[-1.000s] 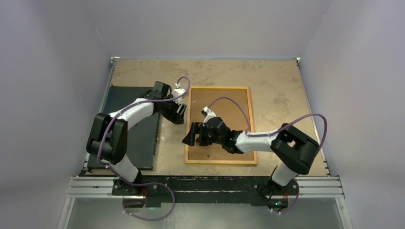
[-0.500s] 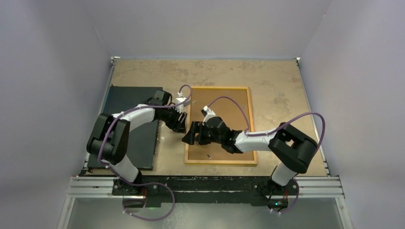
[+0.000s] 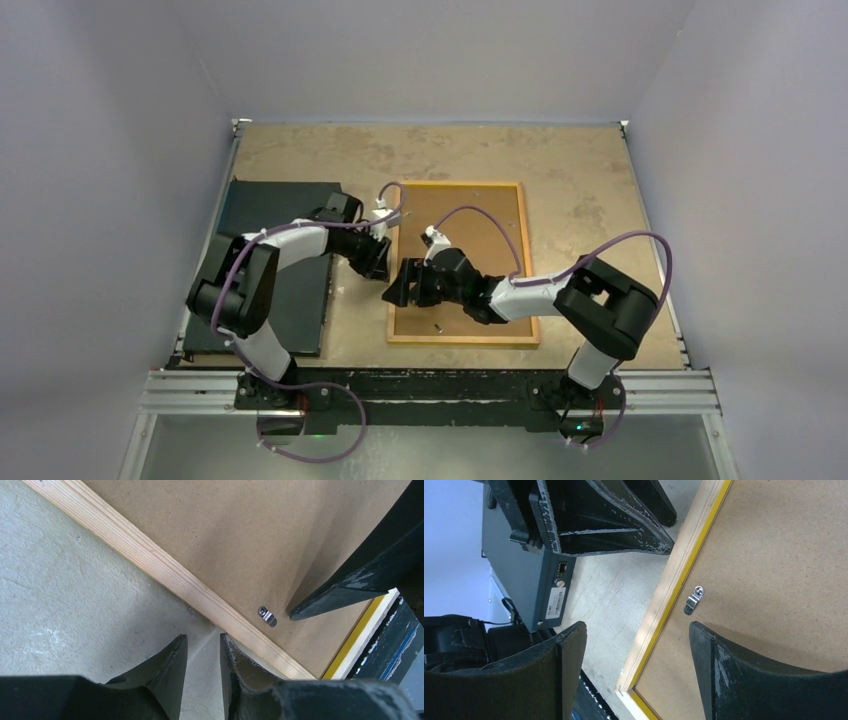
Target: Put the photo into the frame
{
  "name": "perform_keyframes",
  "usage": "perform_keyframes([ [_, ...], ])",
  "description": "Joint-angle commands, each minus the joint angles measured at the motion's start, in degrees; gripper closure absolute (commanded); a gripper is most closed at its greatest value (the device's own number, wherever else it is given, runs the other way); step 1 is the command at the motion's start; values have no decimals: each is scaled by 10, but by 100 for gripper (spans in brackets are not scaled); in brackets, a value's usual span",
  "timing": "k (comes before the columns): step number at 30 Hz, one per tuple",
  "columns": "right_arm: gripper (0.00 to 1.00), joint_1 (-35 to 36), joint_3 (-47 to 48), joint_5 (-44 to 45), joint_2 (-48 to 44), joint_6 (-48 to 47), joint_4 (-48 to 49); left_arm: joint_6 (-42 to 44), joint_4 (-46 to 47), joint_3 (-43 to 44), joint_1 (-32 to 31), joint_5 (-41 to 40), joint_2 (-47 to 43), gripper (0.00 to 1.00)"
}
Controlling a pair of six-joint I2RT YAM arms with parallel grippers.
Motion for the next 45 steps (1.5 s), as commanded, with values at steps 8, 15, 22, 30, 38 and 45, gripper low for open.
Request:
perform_keyframes([
  [8, 24, 5, -7, -3, -6, -16, 25, 26, -19, 23, -1, 6, -47, 64],
  [15, 23, 5, -16, -10, -14, -30, 27, 10, 15, 15, -8, -3, -41, 57],
  [22, 23, 7, -10, -15, -6, -33, 29, 30, 21, 15, -8, 3, -7, 67],
  [30, 23, 7, 14, -19, 18, -40, 21, 35, 29, 9, -9, 17, 13, 79],
  [38, 23, 8, 23, -16, 21, -52, 15, 22, 9, 21, -3, 18, -12, 77],
  [45, 24, 8, 5, -21, -12, -72, 48, 28, -42, 50, 10, 58, -63, 55],
])
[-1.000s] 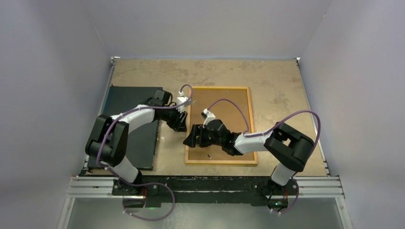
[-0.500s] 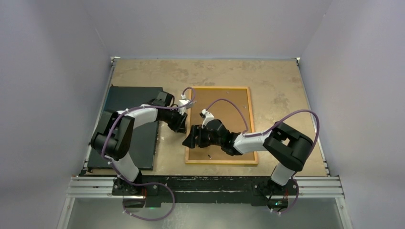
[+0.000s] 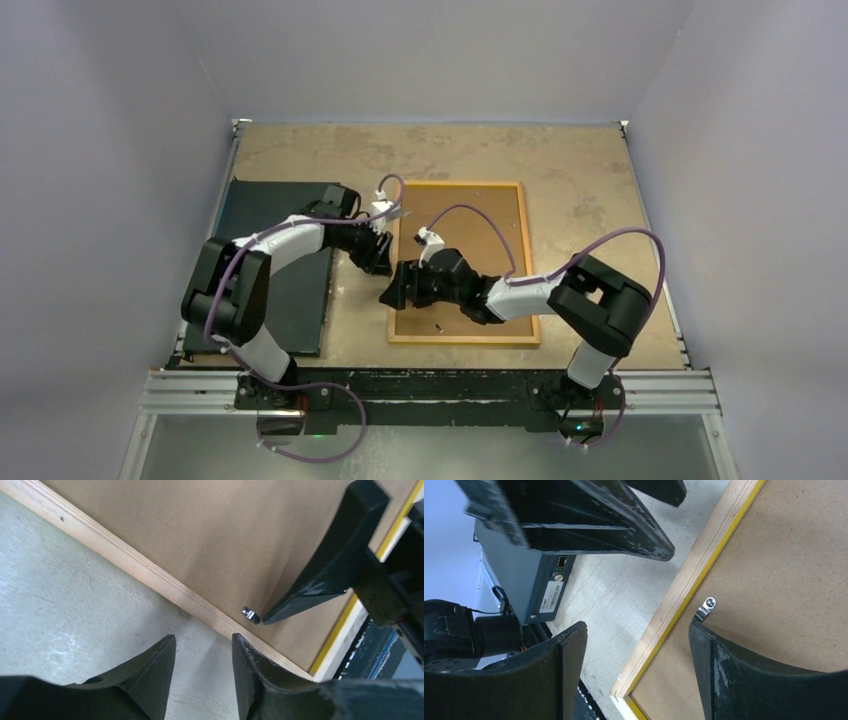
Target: Put the photo into the frame
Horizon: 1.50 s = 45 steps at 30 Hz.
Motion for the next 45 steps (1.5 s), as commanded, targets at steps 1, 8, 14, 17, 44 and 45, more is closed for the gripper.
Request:
perform_keyframes([
  [1, 24, 4, -5, -3, -43, -33, 27, -1, -12, 29, 7, 45, -45, 53],
  [8, 24, 4, -25, 6, -65, -54, 8, -23, 26, 26, 6, 47, 10, 59],
  [14, 24, 4, -37, 0, -48, -49, 23, -31, 43, 19, 6, 50, 35, 70],
  [17, 24, 4, -33, -2, -38, -47, 24, -29, 47, 16, 5, 50, 38, 76],
  [44, 26, 4, -6, -10, -4, -65, 2, -19, 44, 5, 5, 18, 62, 86],
  [45, 26, 4, -6, -9, -8, -66, -2, -19, 44, 4, 5, 18, 63, 86],
])
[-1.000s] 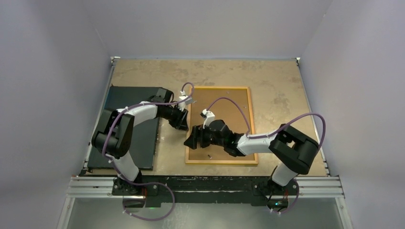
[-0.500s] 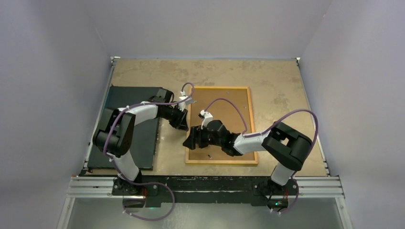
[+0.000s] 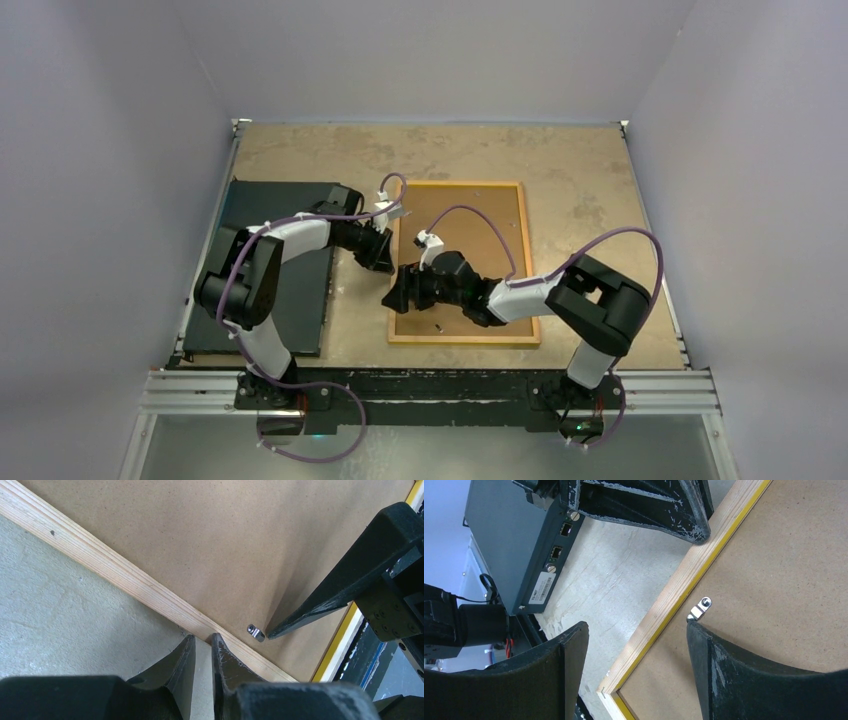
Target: Put the photo into the frame
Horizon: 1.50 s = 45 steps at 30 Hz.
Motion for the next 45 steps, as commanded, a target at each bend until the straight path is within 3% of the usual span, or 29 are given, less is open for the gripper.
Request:
perform_keyframes([
  [1, 26, 4, 10, 1, -13, -22, -39, 10, 9, -9, 0, -20, 14, 86],
  [19, 28, 0, 22, 24, 5, -38, -55, 5, 16, -11, 0, -16, 8, 88],
  [36, 31, 1, 37, 3, 48, -31, -4, 8, 11, -14, -2, -12, 6, 89],
  [45, 30, -1, -14, 4, -50, -44, -7, 12, 7, -12, -2, -20, -3, 90],
])
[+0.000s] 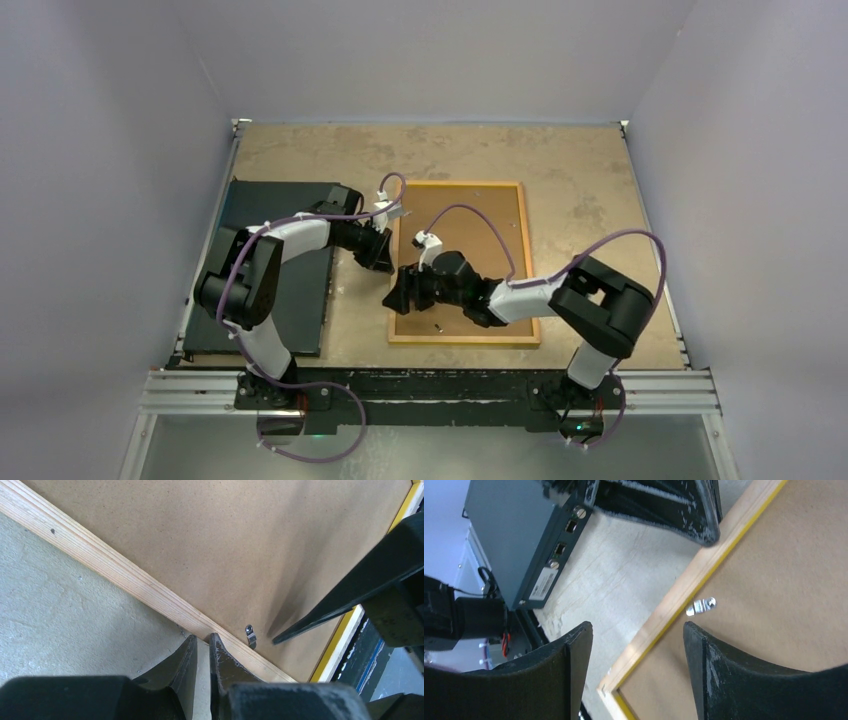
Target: Put the photo into the frame
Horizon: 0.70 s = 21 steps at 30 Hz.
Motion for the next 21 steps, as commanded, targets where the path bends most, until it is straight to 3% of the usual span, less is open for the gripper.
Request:
perform_keyframes([
  [1, 30, -1, -35, 8, -68, -20, -17, 18, 7, -12, -3, -24, -4, 90],
  [21, 30, -2, 3, 12, 18, -12, 5, 19, 4, -7, -3, -17, 0, 92],
])
